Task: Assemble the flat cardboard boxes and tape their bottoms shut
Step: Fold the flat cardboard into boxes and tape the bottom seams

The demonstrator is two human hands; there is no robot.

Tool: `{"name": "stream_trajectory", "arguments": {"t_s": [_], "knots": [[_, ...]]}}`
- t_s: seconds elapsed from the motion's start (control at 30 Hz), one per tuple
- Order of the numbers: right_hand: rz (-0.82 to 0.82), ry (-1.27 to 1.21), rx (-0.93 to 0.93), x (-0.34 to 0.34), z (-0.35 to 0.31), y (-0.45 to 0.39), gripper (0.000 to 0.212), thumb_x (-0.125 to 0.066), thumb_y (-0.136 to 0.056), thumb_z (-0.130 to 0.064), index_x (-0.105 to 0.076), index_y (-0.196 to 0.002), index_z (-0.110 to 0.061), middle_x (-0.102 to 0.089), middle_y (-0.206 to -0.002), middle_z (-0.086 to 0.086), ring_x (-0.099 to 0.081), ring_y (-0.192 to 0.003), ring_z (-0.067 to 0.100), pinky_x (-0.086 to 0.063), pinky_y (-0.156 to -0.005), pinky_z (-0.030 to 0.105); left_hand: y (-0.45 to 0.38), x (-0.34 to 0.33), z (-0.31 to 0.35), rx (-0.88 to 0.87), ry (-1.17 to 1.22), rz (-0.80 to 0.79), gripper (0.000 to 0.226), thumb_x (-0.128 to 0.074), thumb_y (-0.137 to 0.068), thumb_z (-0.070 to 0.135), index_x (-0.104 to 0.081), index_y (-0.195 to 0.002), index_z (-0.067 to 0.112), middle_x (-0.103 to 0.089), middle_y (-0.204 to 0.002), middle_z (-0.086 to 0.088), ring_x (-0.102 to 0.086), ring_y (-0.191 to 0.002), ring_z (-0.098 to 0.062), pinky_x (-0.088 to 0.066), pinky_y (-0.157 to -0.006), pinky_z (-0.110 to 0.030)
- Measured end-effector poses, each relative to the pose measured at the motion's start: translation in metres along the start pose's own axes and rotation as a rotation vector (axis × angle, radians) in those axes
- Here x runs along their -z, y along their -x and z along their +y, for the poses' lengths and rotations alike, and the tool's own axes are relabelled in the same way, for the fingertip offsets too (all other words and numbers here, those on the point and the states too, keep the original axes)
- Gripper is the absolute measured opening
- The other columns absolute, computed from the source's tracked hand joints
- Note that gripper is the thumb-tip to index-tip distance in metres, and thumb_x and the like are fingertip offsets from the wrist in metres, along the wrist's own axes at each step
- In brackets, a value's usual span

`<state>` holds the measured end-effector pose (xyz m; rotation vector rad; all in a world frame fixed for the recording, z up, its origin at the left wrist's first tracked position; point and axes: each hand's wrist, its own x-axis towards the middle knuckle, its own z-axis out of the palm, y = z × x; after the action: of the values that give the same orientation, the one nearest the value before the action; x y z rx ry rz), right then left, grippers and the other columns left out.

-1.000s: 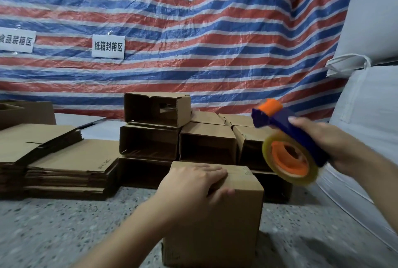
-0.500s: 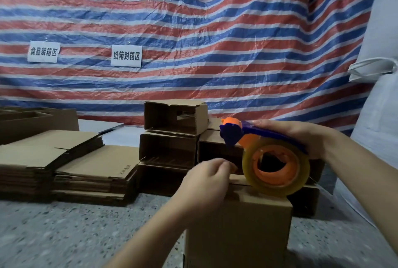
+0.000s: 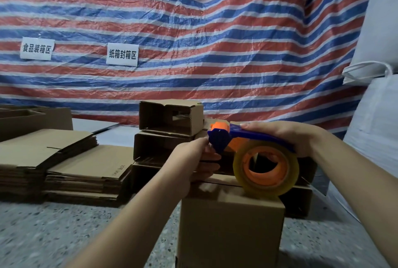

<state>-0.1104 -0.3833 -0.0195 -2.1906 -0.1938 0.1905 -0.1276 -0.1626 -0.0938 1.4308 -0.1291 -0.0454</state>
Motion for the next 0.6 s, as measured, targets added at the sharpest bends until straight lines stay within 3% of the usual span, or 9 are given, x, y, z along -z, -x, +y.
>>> {"name": "stream_trajectory", "arguments": {"t_s": [0.1, 0.2, 0.3, 0.4, 0.5, 0.6], "knots": [[-0.001, 0.041, -0.014, 0.001, -0.002, 0.000, 0.074, -0.067, -0.066, -0.071, -0.064, -0.117, -0.018, -0.078, -0.100, 0.009, -0.074, -0.077, 0.017, -0.057, -0.070, 0.028, 0.000, -0.002, -0.004, -0.041, 0.016, 0.050, 0.017, -0.054, -0.096, 0.021, -0.069, -0.091, 0.013, -0.075, -0.076, 0.001, -0.072, -0.081, -0.017, -0.051, -0.085, -0.038], [-0.033, 0.109, -0.058, 0.005, -0.009, 0.002, 0.088, -0.074, -0.054, -0.076, -0.064, -0.118, -0.017, -0.078, -0.101, 0.008, -0.075, -0.080, 0.018, -0.058, -0.072, 0.029, -0.002, -0.009, -0.011, -0.079, -0.006, 0.171, 0.023, -0.050, -0.095, 0.014, -0.067, -0.079, 0.011, -0.065, -0.057, 0.003, -0.061, -0.069, -0.016, -0.051, -0.073, -0.034], [-0.063, 0.194, -0.095, 0.012, -0.016, 0.002, 0.110, -0.086, -0.034, -0.079, -0.062, -0.120, -0.016, -0.077, -0.104, 0.011, -0.074, -0.082, 0.020, -0.057, -0.077, 0.033, -0.008, -0.007, -0.013, -0.045, 0.107, 0.271, 0.026, -0.047, -0.098, 0.014, -0.062, -0.078, 0.007, -0.055, -0.068, -0.006, -0.053, -0.063, -0.016, -0.058, -0.074, -0.038], [-0.046, 0.224, -0.148, 0.020, -0.014, 0.003, 0.104, -0.085, -0.041, -0.074, -0.058, -0.124, -0.016, -0.076, -0.106, 0.014, -0.073, -0.086, 0.024, -0.055, -0.088, 0.039, -0.011, -0.002, -0.013, 0.001, 0.264, 0.329, 0.023, -0.047, -0.099, 0.015, -0.055, -0.080, 0.006, -0.050, -0.073, -0.008, -0.052, -0.060, -0.016, -0.061, -0.076, -0.042], [-0.037, 0.219, -0.183, 0.022, -0.012, 0.002, 0.094, -0.077, -0.051, -0.071, -0.061, -0.123, -0.012, -0.077, -0.103, 0.013, -0.074, -0.081, 0.023, -0.057, -0.078, 0.034, -0.009, 0.003, -0.016, -0.053, 0.306, 0.330, 0.026, -0.048, -0.098, 0.012, -0.053, -0.073, 0.005, -0.048, -0.066, -0.006, -0.051, -0.057, -0.016, -0.062, -0.067, -0.037], [-0.052, 0.300, -0.180, 0.018, -0.015, -0.001, 0.095, -0.077, -0.046, -0.075, -0.062, -0.118, -0.014, -0.078, -0.099, 0.010, -0.074, -0.078, 0.020, -0.057, -0.077, 0.032, -0.001, 0.022, -0.022, -0.181, 0.037, 0.265, 0.032, -0.055, -0.096, 0.024, -0.059, -0.068, 0.009, -0.052, -0.057, -0.001, -0.051, -0.047, -0.009, -0.050, -0.046, -0.024]]}}
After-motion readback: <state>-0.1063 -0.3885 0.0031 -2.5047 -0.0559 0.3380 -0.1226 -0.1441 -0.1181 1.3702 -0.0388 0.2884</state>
